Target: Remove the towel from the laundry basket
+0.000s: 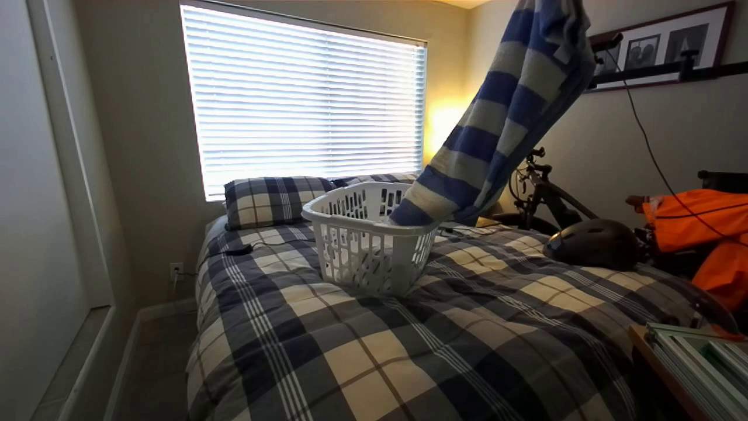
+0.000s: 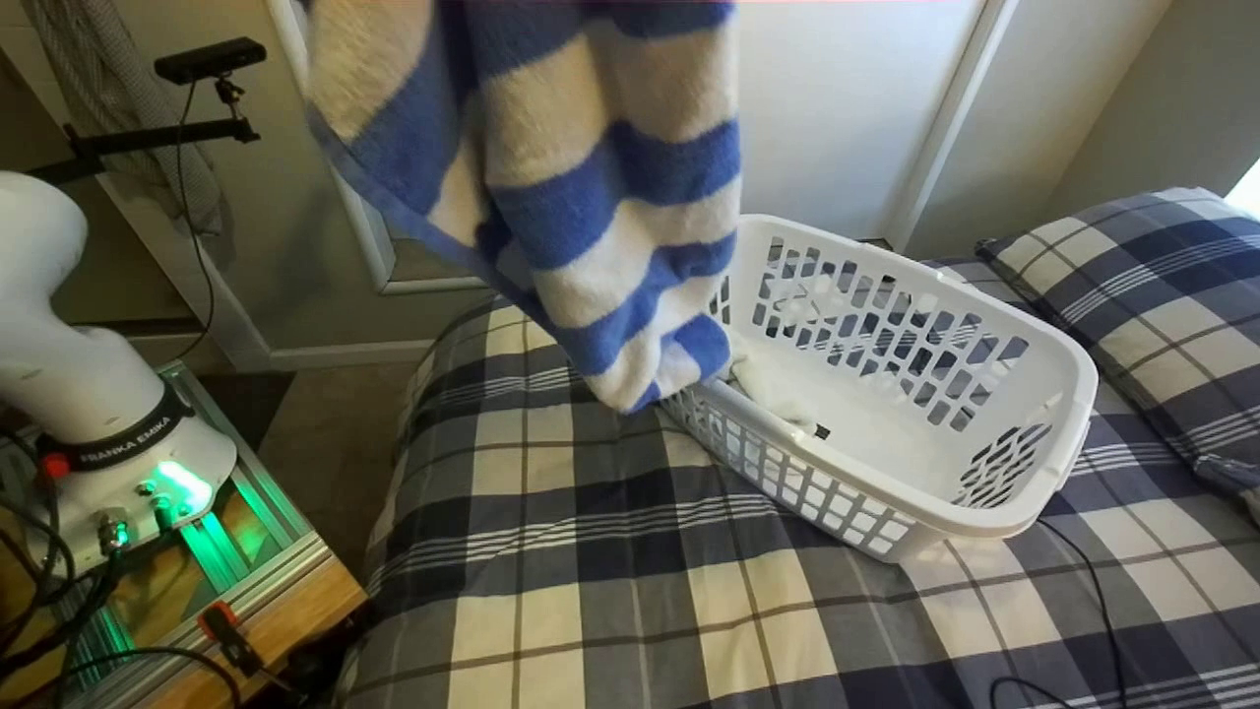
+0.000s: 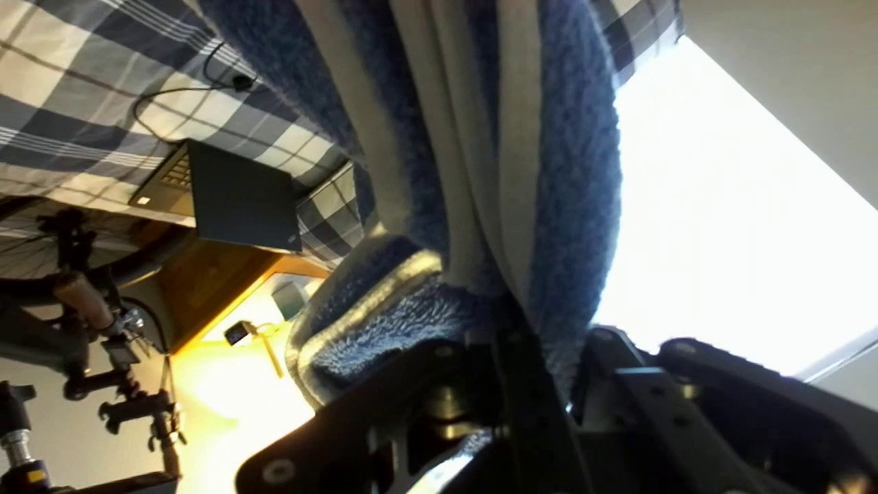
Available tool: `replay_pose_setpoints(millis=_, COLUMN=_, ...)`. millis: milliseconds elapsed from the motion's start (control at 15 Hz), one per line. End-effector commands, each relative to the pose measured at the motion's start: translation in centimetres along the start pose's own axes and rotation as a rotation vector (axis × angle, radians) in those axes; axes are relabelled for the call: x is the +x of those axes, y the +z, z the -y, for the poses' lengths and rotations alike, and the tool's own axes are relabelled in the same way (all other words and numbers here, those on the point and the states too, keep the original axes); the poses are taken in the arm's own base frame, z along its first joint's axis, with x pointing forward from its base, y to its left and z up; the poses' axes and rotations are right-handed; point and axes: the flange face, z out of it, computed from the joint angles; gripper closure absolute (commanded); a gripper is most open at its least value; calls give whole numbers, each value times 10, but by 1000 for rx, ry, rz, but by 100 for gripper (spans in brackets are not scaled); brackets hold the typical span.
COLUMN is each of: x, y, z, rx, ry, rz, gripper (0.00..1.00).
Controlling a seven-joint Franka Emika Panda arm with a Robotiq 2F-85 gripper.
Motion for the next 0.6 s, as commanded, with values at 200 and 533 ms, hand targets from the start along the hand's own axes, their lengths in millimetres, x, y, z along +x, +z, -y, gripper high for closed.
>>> replay_pose_setpoints(millis=200, x=6, y=181, z=-85, rx=-318, ry=-48, rz=-107, gripper=98)
replay_pose_setpoints(millis=533, x=-18, y=257, z=-133, rx=-652, ry=-119, rz=-22, gripper=52)
